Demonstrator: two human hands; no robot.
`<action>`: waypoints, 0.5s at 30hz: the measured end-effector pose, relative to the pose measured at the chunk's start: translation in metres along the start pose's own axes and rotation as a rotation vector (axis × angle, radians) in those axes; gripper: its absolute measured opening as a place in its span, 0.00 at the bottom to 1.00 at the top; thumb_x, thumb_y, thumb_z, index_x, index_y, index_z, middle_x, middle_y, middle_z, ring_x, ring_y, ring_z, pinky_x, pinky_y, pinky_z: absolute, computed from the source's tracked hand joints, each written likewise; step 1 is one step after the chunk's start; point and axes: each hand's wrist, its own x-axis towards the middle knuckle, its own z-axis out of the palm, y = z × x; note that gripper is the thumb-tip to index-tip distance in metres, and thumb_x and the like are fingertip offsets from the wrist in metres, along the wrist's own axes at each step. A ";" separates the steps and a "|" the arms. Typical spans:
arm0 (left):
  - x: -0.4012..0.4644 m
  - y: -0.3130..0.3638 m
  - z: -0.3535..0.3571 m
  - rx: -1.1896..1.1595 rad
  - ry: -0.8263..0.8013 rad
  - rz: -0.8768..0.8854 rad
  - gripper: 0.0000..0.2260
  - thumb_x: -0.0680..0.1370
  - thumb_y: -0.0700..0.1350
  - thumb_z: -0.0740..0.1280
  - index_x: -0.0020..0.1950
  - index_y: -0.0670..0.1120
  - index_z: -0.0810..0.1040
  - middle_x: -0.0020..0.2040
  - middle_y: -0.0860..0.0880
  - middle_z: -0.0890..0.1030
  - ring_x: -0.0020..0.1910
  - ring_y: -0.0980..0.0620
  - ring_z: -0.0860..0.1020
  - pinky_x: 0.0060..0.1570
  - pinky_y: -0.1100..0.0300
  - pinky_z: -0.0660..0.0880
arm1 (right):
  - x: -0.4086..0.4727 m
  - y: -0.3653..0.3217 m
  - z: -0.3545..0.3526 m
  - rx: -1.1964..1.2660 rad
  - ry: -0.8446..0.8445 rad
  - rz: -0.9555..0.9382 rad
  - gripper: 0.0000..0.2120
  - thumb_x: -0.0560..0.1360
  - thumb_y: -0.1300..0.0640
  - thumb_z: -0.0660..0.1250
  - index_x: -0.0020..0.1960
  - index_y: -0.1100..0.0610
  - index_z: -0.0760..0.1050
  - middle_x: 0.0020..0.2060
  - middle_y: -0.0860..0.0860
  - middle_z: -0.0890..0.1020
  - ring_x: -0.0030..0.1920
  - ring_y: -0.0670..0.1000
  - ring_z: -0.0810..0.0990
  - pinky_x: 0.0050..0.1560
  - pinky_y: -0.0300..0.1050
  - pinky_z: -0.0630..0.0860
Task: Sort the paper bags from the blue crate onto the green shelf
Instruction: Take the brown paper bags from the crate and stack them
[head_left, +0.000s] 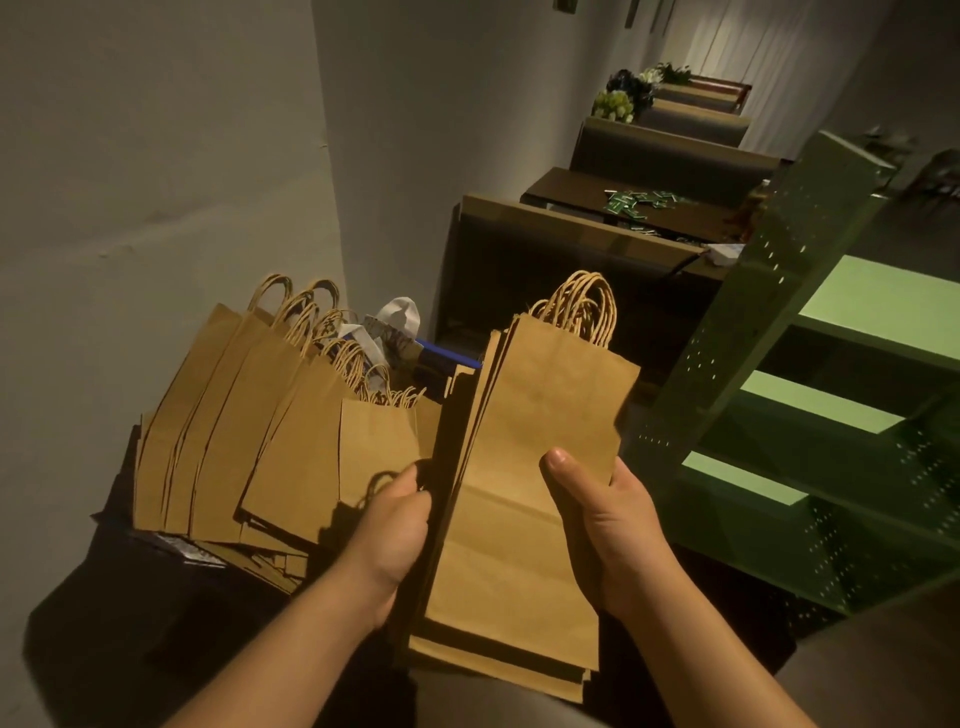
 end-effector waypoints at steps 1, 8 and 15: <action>0.001 -0.003 0.001 -0.031 -0.009 -0.012 0.28 0.78 0.54 0.66 0.78 0.56 0.67 0.73 0.45 0.76 0.71 0.40 0.75 0.70 0.34 0.70 | 0.000 0.001 -0.001 -0.012 0.005 0.003 0.25 0.65 0.46 0.77 0.60 0.47 0.76 0.53 0.48 0.85 0.55 0.50 0.83 0.50 0.42 0.76; -0.006 -0.007 0.021 -0.056 -0.069 -0.049 0.50 0.60 0.82 0.67 0.74 0.53 0.73 0.66 0.47 0.82 0.68 0.42 0.77 0.72 0.37 0.69 | 0.003 0.011 -0.009 -0.226 0.018 0.017 0.18 0.73 0.47 0.76 0.60 0.45 0.74 0.53 0.46 0.83 0.52 0.49 0.82 0.46 0.44 0.76; -0.002 -0.018 0.033 0.031 -0.090 0.075 0.57 0.58 0.74 0.79 0.81 0.63 0.57 0.78 0.50 0.70 0.75 0.45 0.70 0.71 0.38 0.71 | 0.011 0.029 -0.013 -0.490 0.031 0.094 0.34 0.71 0.37 0.74 0.70 0.50 0.66 0.66 0.50 0.71 0.59 0.52 0.77 0.54 0.48 0.79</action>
